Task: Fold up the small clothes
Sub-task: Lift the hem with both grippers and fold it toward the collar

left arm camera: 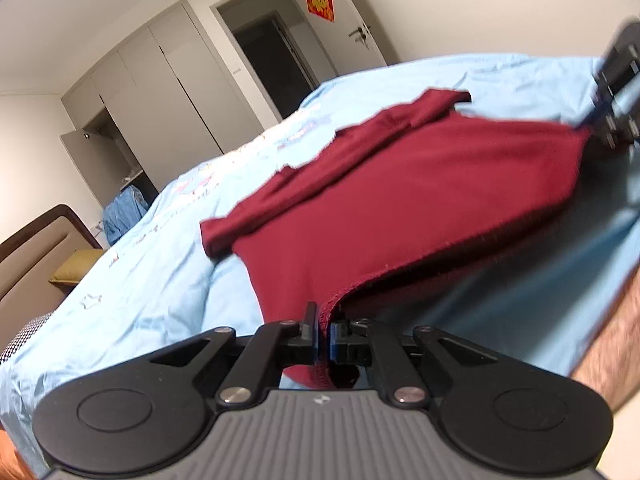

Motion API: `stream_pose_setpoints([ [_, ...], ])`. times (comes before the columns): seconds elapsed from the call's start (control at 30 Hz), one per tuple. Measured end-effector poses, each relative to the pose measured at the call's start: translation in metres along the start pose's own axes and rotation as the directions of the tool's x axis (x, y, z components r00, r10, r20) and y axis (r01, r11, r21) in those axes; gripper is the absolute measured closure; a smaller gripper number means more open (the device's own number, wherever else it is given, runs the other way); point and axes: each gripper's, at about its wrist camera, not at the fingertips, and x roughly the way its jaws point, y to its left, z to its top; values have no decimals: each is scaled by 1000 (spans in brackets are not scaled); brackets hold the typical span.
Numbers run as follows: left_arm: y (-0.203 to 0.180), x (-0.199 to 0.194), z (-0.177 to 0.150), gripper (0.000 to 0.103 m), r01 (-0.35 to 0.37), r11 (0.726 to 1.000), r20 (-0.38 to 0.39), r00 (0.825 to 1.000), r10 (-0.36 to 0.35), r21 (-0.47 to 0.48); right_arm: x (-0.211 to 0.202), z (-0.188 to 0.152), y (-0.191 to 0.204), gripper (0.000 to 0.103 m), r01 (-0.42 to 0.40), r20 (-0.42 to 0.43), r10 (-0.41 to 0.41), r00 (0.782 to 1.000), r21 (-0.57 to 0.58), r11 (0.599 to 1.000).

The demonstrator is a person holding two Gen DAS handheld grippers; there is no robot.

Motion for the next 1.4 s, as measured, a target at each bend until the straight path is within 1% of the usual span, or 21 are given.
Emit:
stream_pose_setpoints([
  [0.03,3,1,5,98,0,1000,7,1000,0,-7,1,-3,2,79,5,0,-5,1000,-10,1000],
  [0.1,11,3,15,98,2,1000,15,1000,-2,-25,2,-8,7,63,7,4,-7,1000,-20,1000],
  [0.13,15,4,21,98,4,999,18,1000,-3,-36,3,-11,9,59,6,7,-6,1000,-22,1000],
  [0.17,18,4,25,98,6,999,21,1000,-5,-45,4,-13,12,50,10,9,-10,1000,-26,1000],
  [0.23,23,2,34,98,6,998,27,1000,-5,-63,8,-16,19,43,38,18,-37,999,-54,998],
  [0.27,26,1,38,98,6,997,30,1000,-4,-71,10,-17,23,43,60,20,-58,998,-72,996],
  [0.33,30,2,43,98,5,997,35,999,-2,-82,15,-19,31,45,126,20,-124,992,-105,987],
  [0.4,33,0,46,98,0,996,39,999,3,-86,18,-21,34,53,199,23,-198,980,-137,970],
  [0.43,33,0,47,98,-4,996,41,999,7,-86,18,-23,35,55,232,27,-230,973,-153,961],
  [0.5,34,-2,47,99,-15,997,45,999,18,-80,17,-28,34,63,281,34,-279,960,-178,943],
  [0.57,34,-4,45,99,-25,996,51,998,29,-82,13,-34,31,70,315,40,-313,949,-197,928],
  [0.6,34,-6,44,99,-29,996,50,998,33,-85,10,-38,31,71,330,43,-328,944,-210,920],
  [0.63,33,-8,42,99,-34,995,49,998,39,-89,8,-42,30,75,343,47,-341,939,-226,912],
  [0.7,32,-12,38,99,-44,994,54,997,50,-99,4,-49,28,88,368,59,-366,929,-254,894],
  [0.77,31,-17,34,99,-50,993,65,996,58,-109,-1,-53,26,96,382,72,-377,923,-266,885],
  [0.9,30,-32,31,100,-67,989,102,991,81,-135,-17,-50,22,99,405,141,-380,914,-246,881],
  [1.03,38,-50,35,100,-75,980,156,982,105,-186,-44,-36,14,99,431,231,-388,892,-181,884],
  [1.1,44,-62,40,100,-73,974,183,977,113,-214,-61,-27,10,99,446,275,-397,876,-143,884],
  [1.17,51,-76,45,100,-59,970,211,971,110,-235,-80,-19,5,99,452,314,-402,860,-106,885],
  [1.27,64,-100,52,100,-13,962,242,967,82,-273,-111,-8,-1,99,451,362,-403,840,-54,891],
  [1.4,80,-133,59,100,16,956,271,960,67,-293,-152,4,-2,99,413,411,-374,831,-5,911],
])
